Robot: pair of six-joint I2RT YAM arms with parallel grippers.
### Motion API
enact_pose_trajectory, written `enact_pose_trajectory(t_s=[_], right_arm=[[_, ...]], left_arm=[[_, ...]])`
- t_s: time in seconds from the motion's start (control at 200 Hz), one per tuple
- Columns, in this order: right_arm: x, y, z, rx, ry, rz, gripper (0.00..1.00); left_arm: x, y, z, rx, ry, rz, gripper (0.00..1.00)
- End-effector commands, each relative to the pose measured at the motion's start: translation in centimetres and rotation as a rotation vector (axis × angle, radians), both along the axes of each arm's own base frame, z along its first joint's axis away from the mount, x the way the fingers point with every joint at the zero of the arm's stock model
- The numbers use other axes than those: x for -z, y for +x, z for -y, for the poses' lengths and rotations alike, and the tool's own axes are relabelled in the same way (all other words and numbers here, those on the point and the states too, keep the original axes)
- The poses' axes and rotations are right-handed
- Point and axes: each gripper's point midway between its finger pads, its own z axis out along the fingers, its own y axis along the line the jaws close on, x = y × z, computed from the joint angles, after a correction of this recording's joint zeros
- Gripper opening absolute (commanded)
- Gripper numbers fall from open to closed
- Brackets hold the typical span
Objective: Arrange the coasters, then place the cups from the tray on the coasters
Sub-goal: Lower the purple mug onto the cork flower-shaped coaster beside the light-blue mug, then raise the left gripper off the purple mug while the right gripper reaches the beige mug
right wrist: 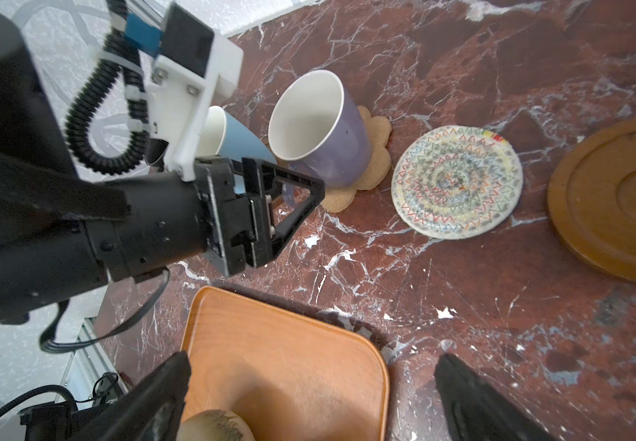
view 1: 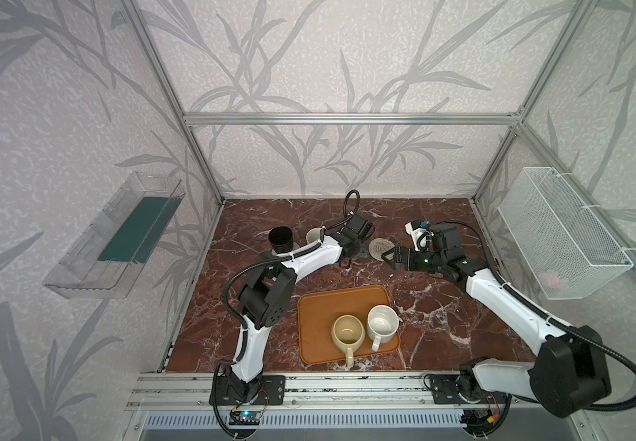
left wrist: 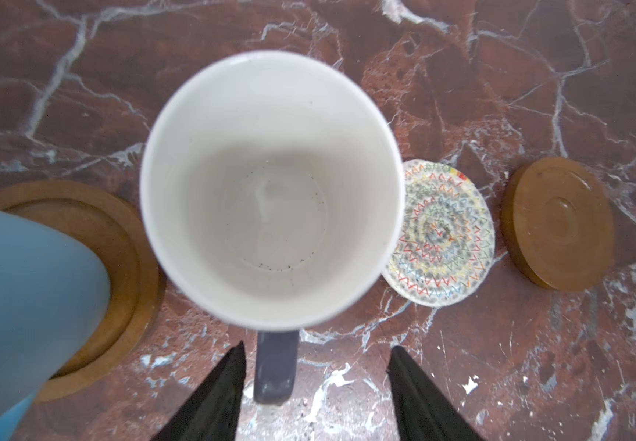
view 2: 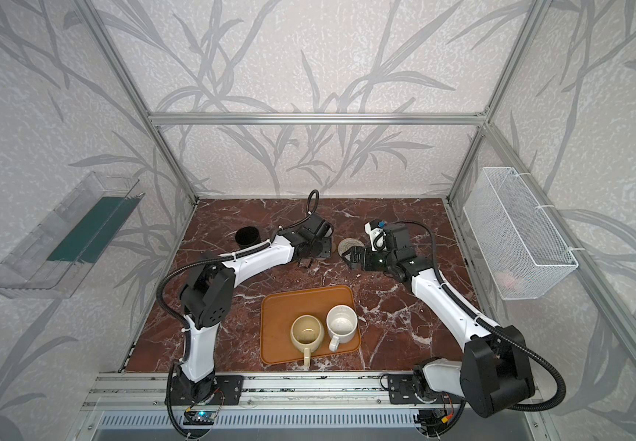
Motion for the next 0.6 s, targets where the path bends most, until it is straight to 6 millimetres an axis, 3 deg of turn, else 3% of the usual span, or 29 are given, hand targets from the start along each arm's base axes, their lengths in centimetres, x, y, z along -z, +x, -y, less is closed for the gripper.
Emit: enact_pose_trajectory(t_s=[0.0,0.21,0.475,0.595], right_arm=[[-1.3,-1.5,0.8,-0.008,-0.037,0.006,0.99],[-2.7,-4.7,0.0,-0.082,-0.12,0.015,0.99],[-3.3,-10.5,-3.2,-0.224,-0.276,0.049,0.99],[-2.9,-12.9,-4.6,-0.252,-0.3,0.039,0.99]], left_arm=[[-5.0,-1.0,-0.4,-0.002,-0.08,0.056,0.73],[-8.8,-3.3,-0.4,0.032,-0.22,0.081,0.92],[-12.7,-7.4,-3.2,0.075,-0.253,0.09,0.97],[-13.3,-9.5,-4.8,0.089,-0.279,0.059,0.97]])
